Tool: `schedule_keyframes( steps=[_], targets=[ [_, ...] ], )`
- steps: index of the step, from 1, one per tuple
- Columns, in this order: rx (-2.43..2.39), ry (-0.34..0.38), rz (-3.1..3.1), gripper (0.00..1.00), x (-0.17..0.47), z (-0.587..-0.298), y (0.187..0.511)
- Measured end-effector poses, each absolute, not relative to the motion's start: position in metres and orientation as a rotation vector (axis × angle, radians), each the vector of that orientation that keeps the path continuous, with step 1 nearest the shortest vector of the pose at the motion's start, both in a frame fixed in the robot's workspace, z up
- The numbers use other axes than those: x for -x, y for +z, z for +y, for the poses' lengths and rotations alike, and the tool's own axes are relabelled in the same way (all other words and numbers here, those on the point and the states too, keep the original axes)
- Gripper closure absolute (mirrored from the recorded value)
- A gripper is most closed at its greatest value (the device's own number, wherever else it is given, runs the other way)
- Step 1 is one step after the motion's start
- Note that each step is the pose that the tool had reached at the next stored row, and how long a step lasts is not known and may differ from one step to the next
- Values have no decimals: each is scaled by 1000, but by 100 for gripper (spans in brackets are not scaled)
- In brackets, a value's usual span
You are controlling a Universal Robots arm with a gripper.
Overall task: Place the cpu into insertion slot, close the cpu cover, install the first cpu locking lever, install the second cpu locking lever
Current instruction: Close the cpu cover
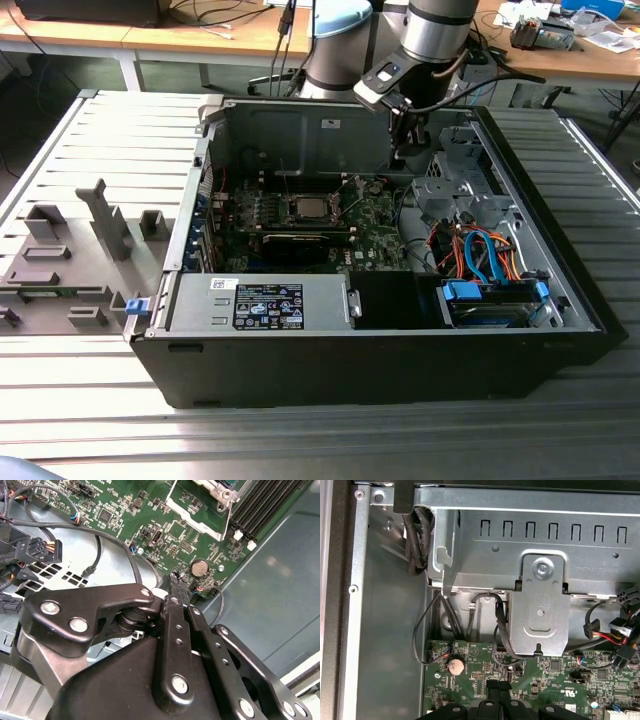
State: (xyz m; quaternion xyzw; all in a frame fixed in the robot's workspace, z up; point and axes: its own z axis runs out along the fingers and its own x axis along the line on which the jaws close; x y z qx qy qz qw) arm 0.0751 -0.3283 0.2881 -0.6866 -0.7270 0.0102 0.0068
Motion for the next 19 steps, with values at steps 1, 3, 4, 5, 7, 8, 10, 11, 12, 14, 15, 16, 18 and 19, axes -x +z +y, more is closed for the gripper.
schedule_keyframes(
  steps=[1, 3, 4, 5, 7, 8, 10, 11, 12, 14, 15, 16, 18, 19],
  targets=[
    [2148, 32, -2274, 89, -75, -328, 288],
    [2148, 32, -2274, 89, -76, -328, 288],
    [2147, 32, -2274, 89, -76, -328, 287],
    [2148, 32, -2274, 89, -76, -328, 287],
    [2148, 32, -2274, 89, -76, -328, 286],
    [2147, 31, -2274, 89, -76, -328, 286],
    [2147, 30, -2273, 89, -76, -328, 285],
    [2146, 28, -2272, 89, -75, -328, 284],
    [2145, 26, -2271, 89, -75, -328, 284],
    [2143, 21, -2270, 89, -73, -328, 284],
    [2142, 19, -2268, 89, -71, -328, 283],
    [2141, 17, -2267, 89, -70, -328, 283],
    [2141, 16, -2267, 89, -68, -328, 283],
    [2141, 15, -2267, 89, -67, -328, 283]
  ],
)
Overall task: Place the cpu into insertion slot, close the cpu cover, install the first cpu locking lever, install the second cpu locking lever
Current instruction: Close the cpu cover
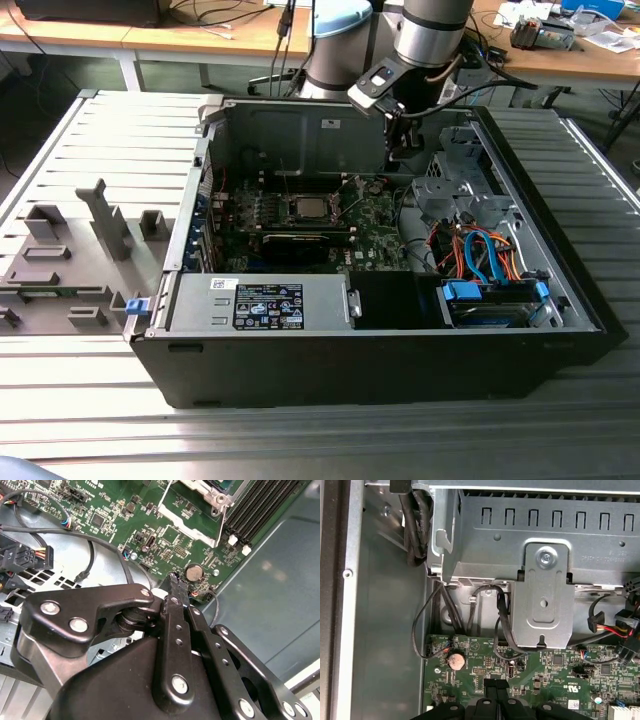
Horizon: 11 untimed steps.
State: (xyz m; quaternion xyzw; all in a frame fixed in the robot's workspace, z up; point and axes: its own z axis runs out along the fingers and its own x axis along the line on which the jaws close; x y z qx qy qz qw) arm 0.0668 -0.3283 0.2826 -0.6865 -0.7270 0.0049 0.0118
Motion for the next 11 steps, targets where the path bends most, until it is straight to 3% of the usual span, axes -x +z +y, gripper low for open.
schedule_keyframes(
  steps=[11],
  targets=[
    [2141, 15, -2267, 89, -66, -328, 281]
  ],
)
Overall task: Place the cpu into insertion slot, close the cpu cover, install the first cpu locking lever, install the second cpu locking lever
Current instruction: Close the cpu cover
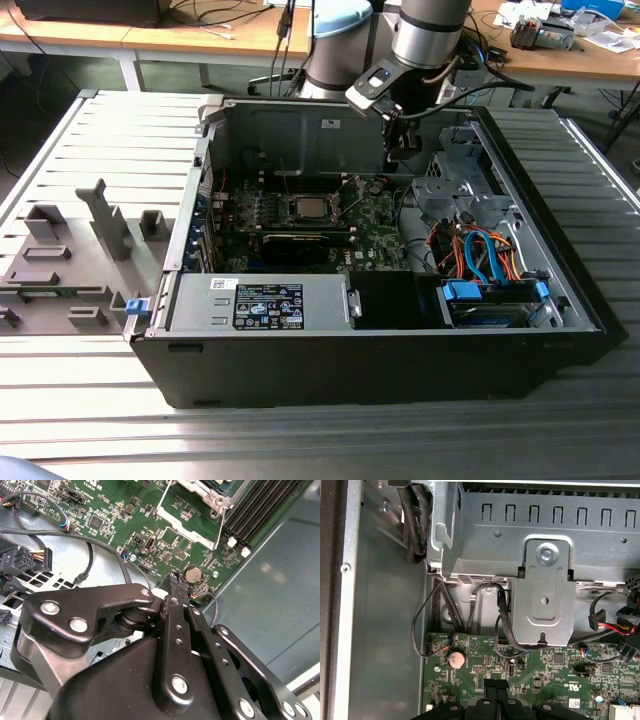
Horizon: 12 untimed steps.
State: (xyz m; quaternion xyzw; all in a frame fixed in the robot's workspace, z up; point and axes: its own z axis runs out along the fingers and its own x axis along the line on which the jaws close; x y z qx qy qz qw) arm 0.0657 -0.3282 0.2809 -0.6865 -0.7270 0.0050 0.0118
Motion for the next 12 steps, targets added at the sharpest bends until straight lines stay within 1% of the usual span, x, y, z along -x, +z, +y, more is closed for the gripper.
schedule_keyframes(
  steps=[4, 7, 12],
  targets=[
    [2141, 15, -2267, 89, -64, -328, 280],
    [2140, 13, -2266, 89, -58, -328, 274],
    [2126, -12, -2258, 89, -53, -329, 268]
  ],
)
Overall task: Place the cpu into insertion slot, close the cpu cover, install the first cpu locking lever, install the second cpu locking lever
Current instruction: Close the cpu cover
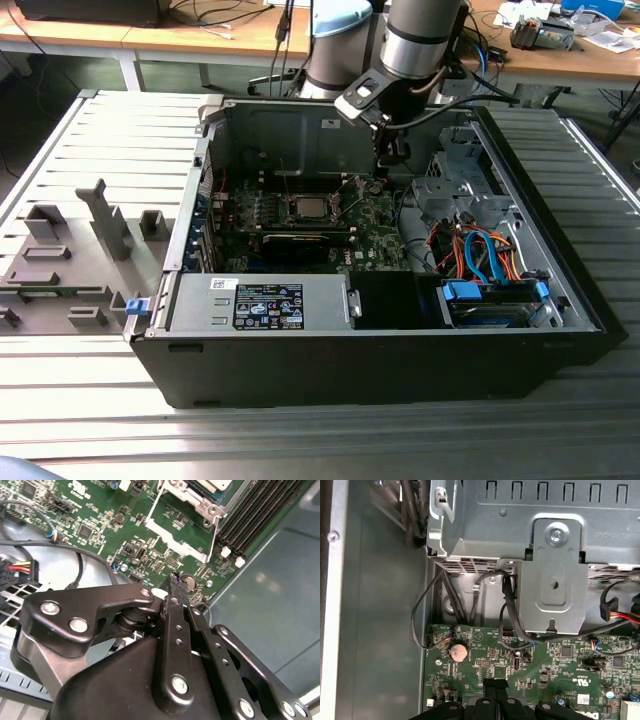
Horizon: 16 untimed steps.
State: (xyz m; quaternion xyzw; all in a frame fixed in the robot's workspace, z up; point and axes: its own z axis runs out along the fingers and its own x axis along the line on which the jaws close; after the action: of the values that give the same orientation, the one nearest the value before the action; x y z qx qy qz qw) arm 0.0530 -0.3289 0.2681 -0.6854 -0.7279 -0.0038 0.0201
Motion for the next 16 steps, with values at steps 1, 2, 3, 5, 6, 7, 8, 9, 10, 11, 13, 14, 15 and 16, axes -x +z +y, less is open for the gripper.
schedule_keyframes(
  steps=[1, 2, 3, 5, 6, 7, 8, 9, 10, 11, 13, 14, 15, 16],
  targets=[
    [2124, -15, -2258, 89, -53, -329, 267],
    [2119, -16, -2261, 89, -52, -330, 266],
    [2103, -15, -2276, 89, -52, -330, 265],
    [2032, -13, -2339, 89, -52, -330, 263],
    [2021, -13, -2349, 89, -52, -330, 263],
    [2020, -13, -2349, 89, -52, -330, 262],
    [2020, -13, -2349, 89, -52, -330, 261],
    [2020, -13, -2350, 89, -52, -330, 261],
    [2020, -13, -2350, 89, -52, -330, 260],
    [2020, -13, -2350, 89, -52, -330, 260],
    [2020, -11, -2350, 89, -52, -330, 260],
    [2020, -11, -2350, 89, -52, -330, 260],
    [2020, -11, -2350, 89, -52, -330, 259],
    [2020, -12, -2350, 89, -52, -330, 259]
  ],
)
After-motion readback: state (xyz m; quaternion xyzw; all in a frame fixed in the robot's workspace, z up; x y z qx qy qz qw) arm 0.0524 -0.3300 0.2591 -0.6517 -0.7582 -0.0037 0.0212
